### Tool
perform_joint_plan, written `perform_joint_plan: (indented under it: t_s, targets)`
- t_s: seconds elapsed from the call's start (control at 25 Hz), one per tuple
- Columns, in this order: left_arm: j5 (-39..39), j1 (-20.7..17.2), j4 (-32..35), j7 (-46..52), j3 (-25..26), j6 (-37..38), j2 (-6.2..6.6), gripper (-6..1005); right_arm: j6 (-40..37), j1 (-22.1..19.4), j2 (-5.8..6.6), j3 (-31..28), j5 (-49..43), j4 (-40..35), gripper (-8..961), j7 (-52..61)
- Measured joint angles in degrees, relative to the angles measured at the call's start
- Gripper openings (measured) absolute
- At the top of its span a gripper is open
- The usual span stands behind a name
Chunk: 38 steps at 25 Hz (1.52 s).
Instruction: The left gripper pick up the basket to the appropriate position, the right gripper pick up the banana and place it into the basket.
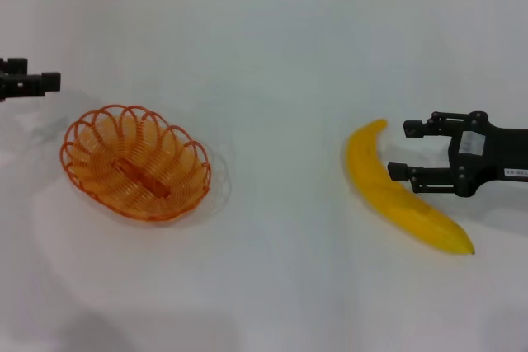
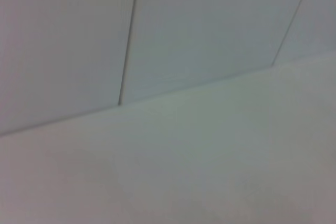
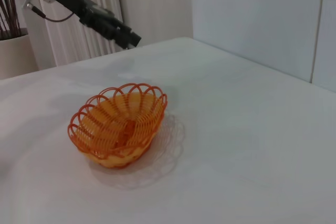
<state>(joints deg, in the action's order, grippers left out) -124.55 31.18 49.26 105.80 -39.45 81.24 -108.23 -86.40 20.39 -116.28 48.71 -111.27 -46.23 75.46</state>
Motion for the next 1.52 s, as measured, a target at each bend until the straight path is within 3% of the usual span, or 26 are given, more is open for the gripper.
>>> perform_joint_plan:
  t_s: [0.28, 0.76, 1.24, 1.52]
  targets:
    - [-7.92, 3.21, -0.26, 1.8, -0.03, 0.0, -0.55, 737, 0.0, 0.1, 0.0, 0.2, 0.0, 0.0, 763, 0.46]
    - [-15.57, 7.47, -4.32, 2.43, -0.38, -3.22, -2.96, 728, 0.0, 1.0, -0.15, 0.44, -1.41, 0.28, 763, 0.48]
    - [-21.28, 9.33, -5.65, 3.07, -0.97, -9.07, -6.02, 719, 0.0, 1.24, -0.18, 0.42, -1.57, 0.61, 762, 0.48]
    - [-21.59, 9.65, -5.67, 3.13, -0.99, -9.56, -6.7, 713, 0.0, 1.61, -0.17, 0.42, -2.24, 0.71, 762, 0.48]
